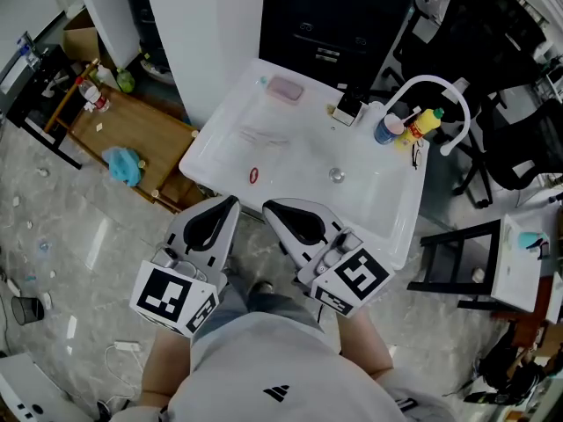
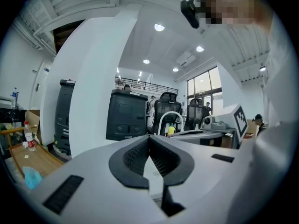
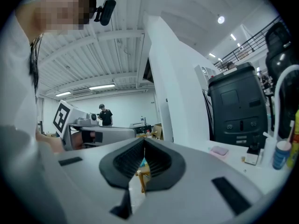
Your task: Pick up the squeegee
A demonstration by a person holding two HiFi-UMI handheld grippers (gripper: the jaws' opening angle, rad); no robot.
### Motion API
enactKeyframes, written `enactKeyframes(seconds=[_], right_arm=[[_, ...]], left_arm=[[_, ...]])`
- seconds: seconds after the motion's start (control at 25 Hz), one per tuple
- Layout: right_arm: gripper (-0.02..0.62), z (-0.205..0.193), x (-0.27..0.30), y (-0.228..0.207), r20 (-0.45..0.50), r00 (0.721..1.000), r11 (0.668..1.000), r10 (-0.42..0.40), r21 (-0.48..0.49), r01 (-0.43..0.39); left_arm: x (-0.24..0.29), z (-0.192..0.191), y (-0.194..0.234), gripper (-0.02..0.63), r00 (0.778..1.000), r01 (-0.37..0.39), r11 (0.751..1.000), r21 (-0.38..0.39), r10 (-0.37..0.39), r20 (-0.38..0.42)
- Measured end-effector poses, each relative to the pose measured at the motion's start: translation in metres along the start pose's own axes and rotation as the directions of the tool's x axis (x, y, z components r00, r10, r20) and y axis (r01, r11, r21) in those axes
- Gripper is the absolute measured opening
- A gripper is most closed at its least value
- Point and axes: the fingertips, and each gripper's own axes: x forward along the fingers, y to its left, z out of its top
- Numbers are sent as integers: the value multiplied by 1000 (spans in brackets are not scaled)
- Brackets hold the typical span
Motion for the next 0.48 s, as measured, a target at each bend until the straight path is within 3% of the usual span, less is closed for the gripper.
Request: enactKeyframes(seconds=[0.48], right_arm=[[11,2,44,-19,-18,996,996,-91,14,91]], left_arm=[[22,8,45,9,996,94,996,-9,-94,-6]])
